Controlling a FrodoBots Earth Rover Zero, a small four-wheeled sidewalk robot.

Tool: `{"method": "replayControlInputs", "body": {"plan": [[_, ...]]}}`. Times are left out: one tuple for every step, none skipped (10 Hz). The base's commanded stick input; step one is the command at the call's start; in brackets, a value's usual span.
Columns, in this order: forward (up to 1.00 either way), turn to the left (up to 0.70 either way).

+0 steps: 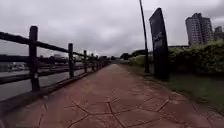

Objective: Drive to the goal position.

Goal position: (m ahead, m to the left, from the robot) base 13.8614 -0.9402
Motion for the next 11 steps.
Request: {"method": "replayControlInputs", "body": {"plan": [[1.00,0.00],[1.00,0.00],[1.00,0.00],[1.00,0.00],[1.00,0.00],[1.00,0.00],[1.00,0.00],[1.00,0.00],[1.00,0.00],[1.00,0.00],[1.00,0.00]]}}
